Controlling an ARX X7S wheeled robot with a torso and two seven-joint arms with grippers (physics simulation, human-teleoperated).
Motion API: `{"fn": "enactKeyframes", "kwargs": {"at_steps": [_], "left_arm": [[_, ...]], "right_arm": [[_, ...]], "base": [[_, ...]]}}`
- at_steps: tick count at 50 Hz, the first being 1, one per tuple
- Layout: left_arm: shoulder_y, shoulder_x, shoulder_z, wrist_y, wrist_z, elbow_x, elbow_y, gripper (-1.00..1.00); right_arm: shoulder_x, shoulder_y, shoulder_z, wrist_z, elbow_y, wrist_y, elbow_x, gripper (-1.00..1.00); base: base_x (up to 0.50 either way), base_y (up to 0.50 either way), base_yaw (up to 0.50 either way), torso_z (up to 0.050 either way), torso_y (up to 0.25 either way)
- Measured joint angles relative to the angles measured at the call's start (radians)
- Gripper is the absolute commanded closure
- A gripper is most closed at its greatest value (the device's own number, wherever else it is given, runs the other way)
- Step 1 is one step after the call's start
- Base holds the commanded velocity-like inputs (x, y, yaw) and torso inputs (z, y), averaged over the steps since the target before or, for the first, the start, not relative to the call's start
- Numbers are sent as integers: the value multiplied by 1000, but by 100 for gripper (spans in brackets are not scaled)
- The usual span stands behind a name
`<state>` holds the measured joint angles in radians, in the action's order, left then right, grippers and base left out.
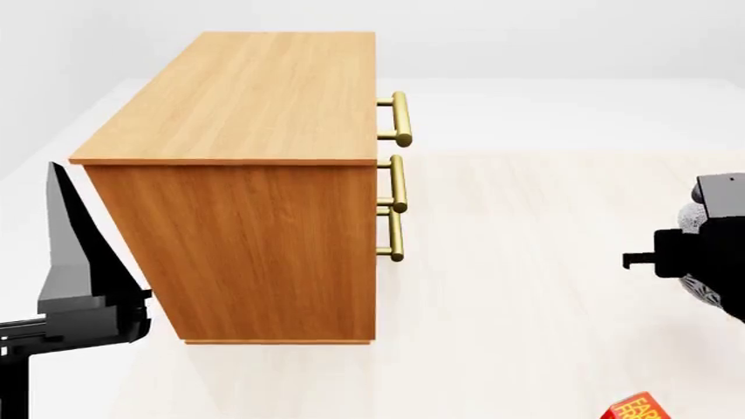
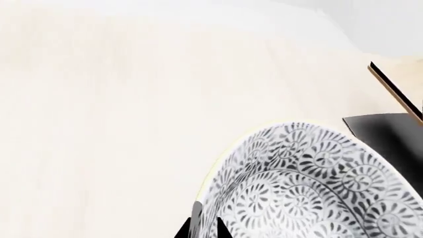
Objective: Close the top drawer of the cabinet and put the bowl on top of it.
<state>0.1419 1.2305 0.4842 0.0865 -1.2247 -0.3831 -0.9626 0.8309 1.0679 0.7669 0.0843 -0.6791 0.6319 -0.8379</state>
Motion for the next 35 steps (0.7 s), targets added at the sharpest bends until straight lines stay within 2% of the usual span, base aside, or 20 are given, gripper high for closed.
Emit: {"fn": "enactKeyframes", "kwargs": {"at_steps": [16, 35], "left_arm": [[-7, 0, -4, 4, 0, 2, 2, -100], [0, -14, 0, -6, 15, 4, -1, -100]], "right_arm": [[-21, 236, 74, -96, 202, 122, 54, 100], [-182, 499, 157, -235, 213, 183, 128, 100]], "base": [[0, 0, 0, 0, 0], [0, 0, 0, 0, 0]]}}
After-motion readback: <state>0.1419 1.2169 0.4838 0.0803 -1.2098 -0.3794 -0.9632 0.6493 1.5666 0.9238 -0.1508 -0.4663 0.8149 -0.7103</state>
